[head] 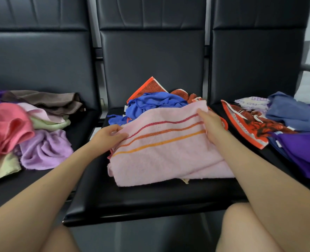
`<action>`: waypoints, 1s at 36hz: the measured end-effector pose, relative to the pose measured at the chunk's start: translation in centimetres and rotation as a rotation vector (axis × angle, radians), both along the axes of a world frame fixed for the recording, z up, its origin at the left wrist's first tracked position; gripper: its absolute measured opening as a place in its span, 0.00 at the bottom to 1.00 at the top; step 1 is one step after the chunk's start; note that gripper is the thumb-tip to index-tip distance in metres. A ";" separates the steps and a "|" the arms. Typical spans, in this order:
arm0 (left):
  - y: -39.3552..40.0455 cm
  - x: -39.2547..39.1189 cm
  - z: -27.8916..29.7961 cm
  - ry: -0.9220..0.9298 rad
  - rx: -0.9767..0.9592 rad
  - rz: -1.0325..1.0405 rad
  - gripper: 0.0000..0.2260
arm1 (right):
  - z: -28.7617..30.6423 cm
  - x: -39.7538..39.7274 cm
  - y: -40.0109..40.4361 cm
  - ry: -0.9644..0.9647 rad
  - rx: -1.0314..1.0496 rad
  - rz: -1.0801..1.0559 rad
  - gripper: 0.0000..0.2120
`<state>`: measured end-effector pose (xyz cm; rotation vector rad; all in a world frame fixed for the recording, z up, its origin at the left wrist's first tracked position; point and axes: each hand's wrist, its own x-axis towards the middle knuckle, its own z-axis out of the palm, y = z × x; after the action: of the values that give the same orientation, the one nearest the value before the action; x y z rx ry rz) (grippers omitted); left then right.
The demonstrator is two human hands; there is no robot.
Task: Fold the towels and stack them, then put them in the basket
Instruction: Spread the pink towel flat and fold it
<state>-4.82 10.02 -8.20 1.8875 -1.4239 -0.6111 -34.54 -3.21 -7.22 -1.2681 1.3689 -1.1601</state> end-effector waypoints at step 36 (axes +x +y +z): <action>6.4 -7.1 18.7 0.621 -0.763 0.109 0.09 | 19.8 -7.2 10.9 -0.163 -0.462 0.038 0.06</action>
<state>-11.92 16.38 10.46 1.0345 -0.9376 -0.4484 -41.77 7.68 12.54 -1.4701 0.9822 -1.5757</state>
